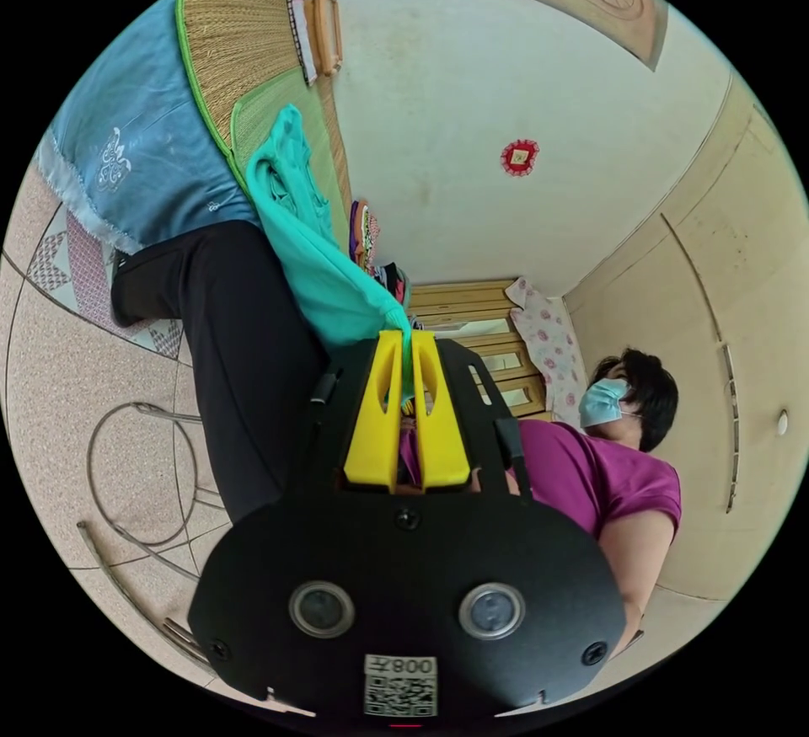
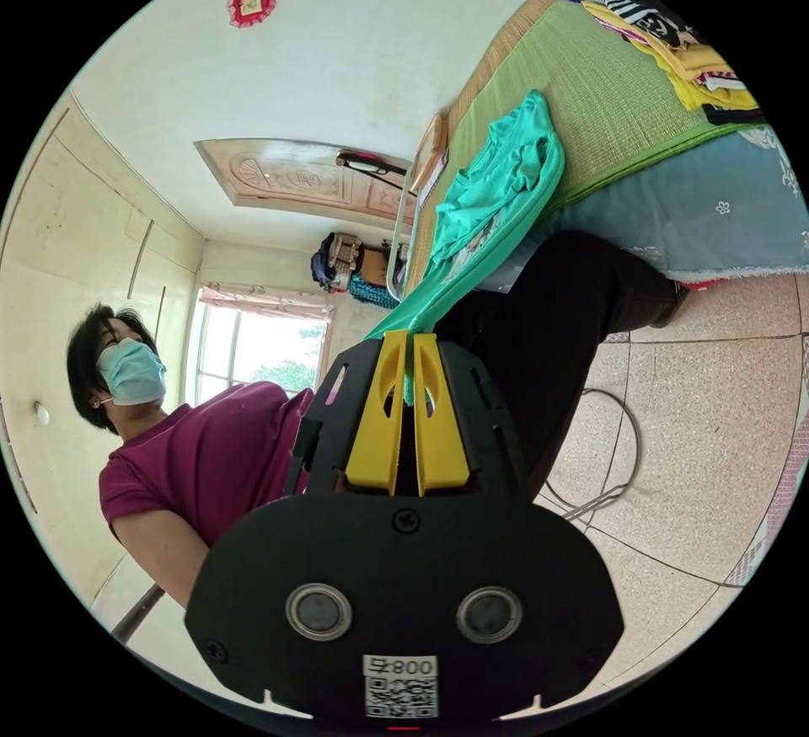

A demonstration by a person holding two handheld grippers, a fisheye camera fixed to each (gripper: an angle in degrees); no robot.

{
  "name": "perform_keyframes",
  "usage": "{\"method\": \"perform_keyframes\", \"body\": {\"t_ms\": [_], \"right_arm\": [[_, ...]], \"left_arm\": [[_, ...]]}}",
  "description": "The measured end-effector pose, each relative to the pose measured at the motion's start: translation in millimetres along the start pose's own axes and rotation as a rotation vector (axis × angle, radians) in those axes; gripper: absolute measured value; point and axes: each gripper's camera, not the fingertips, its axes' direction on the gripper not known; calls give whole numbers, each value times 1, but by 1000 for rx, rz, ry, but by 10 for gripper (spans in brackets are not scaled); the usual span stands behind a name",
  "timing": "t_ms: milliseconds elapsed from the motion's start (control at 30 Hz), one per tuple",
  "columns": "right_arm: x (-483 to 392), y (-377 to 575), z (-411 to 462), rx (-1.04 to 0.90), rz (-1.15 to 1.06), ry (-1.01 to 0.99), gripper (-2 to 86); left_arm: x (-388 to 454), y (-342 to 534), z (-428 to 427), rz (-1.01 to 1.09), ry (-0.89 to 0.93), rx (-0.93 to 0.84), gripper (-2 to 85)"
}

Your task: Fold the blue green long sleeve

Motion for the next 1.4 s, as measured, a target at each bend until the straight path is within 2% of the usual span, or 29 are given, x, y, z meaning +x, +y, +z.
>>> {"method": "perform_keyframes", "body": {"t_ms": [667,1067,1400], "right_arm": [[7,3,-11,40,-6,-14,7],[6,-28,-16,65,-36,-29,6],[6,-81,-16,79,-67,-46,7]], "left_arm": [[-2,-26,-4,11,68,30,16],[-11,-94,9,51,76,50,16],[-26,-185,32,109,72,70,16]]}}
